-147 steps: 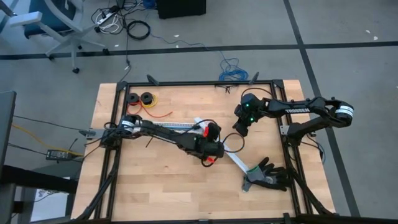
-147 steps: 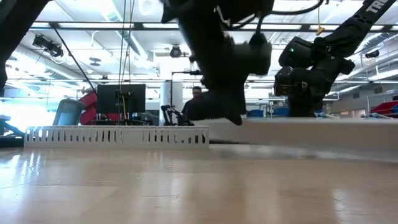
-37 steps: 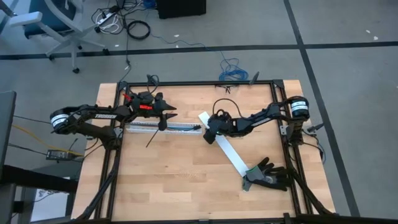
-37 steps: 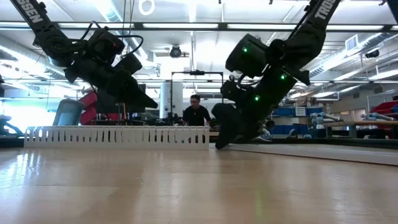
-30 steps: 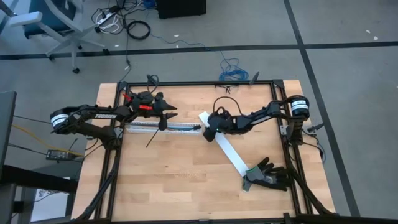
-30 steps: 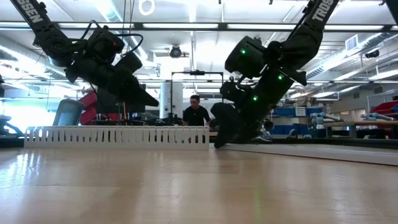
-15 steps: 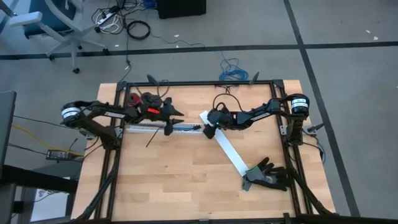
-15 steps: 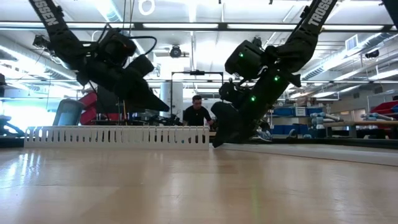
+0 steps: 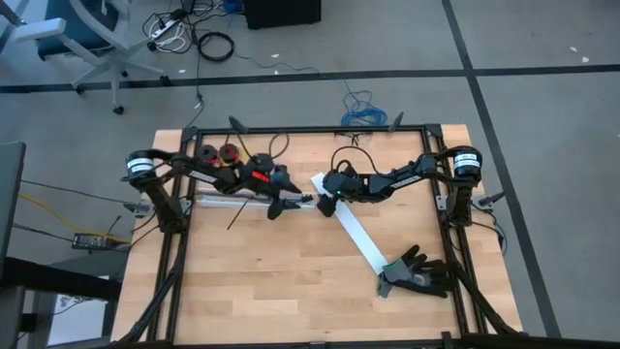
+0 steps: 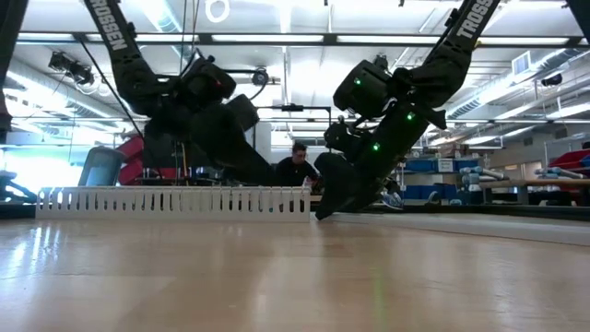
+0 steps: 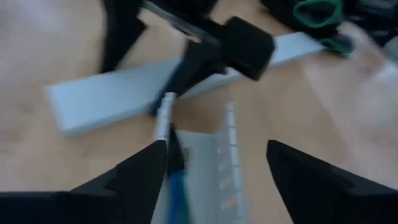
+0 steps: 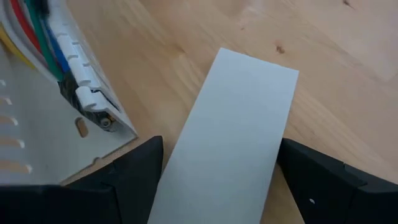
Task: Ziptie cables
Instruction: Close the white cable duct
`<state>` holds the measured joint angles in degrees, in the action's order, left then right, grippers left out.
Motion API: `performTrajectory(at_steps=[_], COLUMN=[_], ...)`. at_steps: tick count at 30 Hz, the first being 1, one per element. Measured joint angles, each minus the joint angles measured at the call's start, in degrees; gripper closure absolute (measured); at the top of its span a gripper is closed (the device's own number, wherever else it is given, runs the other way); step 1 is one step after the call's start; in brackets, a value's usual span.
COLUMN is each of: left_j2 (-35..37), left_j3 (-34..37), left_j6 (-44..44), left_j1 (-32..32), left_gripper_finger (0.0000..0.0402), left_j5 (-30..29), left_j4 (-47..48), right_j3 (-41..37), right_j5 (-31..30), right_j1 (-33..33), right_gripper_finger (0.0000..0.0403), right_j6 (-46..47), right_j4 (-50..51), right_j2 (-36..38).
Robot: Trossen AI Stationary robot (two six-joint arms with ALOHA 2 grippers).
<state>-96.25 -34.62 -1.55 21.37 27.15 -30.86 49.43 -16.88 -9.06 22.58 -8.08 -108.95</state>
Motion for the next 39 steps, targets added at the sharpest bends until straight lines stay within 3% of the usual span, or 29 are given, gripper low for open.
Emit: performTrajectory(at_steps=[5, 11, 17, 26, 39], left_j2=[-2.2, -4.0, -4.8, -6.5, -9.4], left_j3=[-1.7, -4.0, -6.2, -7.3, -7.3], left_j6=[-1.8, -11.0, -13.2, -15.5, -16.0], left_j1=[-1.9, -4.6, -6.0, -6.1, -6.2], left_gripper_finger=[0.008, 0.0074, 0.0074, 0.0081, 0.0125], left_j5=[0.4, -10.5, -15.9, -14.5, -13.5], left_j4=[-0.4, 1.9, 2.3, 5.4, 1.1], right_j3=[0.0, 0.0, 0.0, -0.1, 0.0], right_j5=[0.1, 0.1, 0.1, 0.2, 1.3], right_j1=[0.0, 0.0, 0.0, -0.1, -0.4], right_gripper_finger=[0.0097, 0.0097, 0.0097, 0.0097, 0.0097], right_j6=[-0.5, -1.1, -1.5, -2.8, -3.4], right_j4=[0.0, -0.1, -0.1, -0.5, -0.9], right_j2=[0.0, 0.0, 0.0, 0.0, -0.1])
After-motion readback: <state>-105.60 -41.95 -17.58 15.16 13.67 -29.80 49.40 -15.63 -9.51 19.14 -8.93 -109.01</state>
